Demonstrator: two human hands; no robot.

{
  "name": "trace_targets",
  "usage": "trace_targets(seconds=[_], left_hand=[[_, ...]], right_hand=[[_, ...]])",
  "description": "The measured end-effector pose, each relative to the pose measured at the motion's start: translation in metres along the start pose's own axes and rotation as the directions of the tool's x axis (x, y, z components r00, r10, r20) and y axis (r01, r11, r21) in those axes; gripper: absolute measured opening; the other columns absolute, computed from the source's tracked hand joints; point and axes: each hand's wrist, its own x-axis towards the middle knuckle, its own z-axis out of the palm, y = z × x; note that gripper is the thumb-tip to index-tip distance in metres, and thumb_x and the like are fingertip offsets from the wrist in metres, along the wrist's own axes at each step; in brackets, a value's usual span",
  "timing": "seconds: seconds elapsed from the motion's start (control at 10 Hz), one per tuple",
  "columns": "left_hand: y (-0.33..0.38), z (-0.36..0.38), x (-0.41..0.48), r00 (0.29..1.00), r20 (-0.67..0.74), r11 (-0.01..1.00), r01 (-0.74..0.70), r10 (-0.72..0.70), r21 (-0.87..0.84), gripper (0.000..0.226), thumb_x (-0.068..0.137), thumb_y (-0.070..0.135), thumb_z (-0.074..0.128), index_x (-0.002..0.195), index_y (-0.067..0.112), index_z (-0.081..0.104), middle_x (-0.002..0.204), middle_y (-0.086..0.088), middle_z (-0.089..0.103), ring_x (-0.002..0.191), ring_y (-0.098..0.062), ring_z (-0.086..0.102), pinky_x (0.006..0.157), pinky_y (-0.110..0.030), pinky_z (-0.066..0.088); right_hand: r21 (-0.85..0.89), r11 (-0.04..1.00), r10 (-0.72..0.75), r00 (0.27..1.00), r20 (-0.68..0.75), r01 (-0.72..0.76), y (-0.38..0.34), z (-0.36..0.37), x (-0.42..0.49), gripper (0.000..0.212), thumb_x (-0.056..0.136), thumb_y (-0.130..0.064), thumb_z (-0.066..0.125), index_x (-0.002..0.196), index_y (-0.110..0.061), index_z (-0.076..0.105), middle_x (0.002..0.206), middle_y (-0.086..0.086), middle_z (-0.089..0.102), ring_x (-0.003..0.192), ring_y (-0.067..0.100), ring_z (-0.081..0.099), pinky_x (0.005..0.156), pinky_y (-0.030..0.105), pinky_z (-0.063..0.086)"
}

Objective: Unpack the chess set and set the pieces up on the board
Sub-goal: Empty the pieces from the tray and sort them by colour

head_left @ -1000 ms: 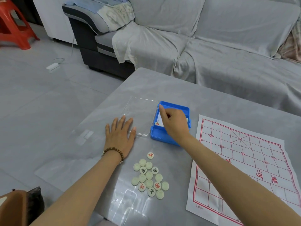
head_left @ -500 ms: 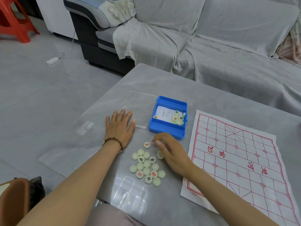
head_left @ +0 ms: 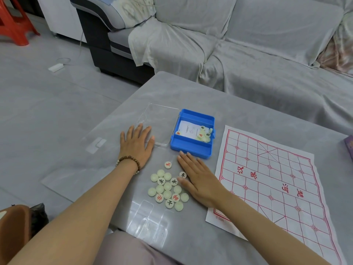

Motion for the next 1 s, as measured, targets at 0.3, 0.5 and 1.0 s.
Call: trace_targets(seconds=[0.3,0.5,1.0], left_hand=[[0.001,-0.001,0.0,1.0,0.0,1.0,-0.009,0.009,-0.001,0.052,0.097,0.046,0.017,0.147,0.03,0.017,0.156,0.002,0.009,0.144,-0.022,0.002,0.116,-0.045,0.0],[0.0,0.002,0.0,0.998,-0.036,0.998,-0.057,0.059,0.034,0.058,0.095,0.05,0.008,0.148,0.027,0.013,0.157,0.001,0.006,0.144,-0.019,-0.004,0.114,-0.04,-0.009],[0.074,0.004,0.043,0.874,-0.119,0.834,-0.485,0.47,-0.264,0.068,0.088,0.048,0.003,0.113,0.019,0.06,0.109,0.003,0.061,0.108,-0.015,0.048,0.094,-0.023,0.031]], right_hand=[[0.145,0.979,-0.147,0.989,0.01,0.145,-0.015,-0.017,-0.008,0.057,0.096,-0.048,0.022,0.148,-0.031,0.009,0.154,-0.019,0.001,0.14,-0.008,-0.006,0.113,0.016,-0.006],[0.052,0.98,0.196,0.906,-0.374,-0.191,0.037,-0.08,0.065,0.043,0.099,-0.04,0.034,0.133,-0.016,0.046,0.135,0.001,0.049,0.121,0.016,0.047,0.101,0.028,0.033],[-0.245,0.958,0.062,0.944,-0.323,-0.146,0.071,-0.057,0.097,0.056,0.092,-0.058,0.02,0.076,-0.013,0.048,0.072,0.001,0.052,0.065,0.022,0.05,0.064,0.029,0.032]])
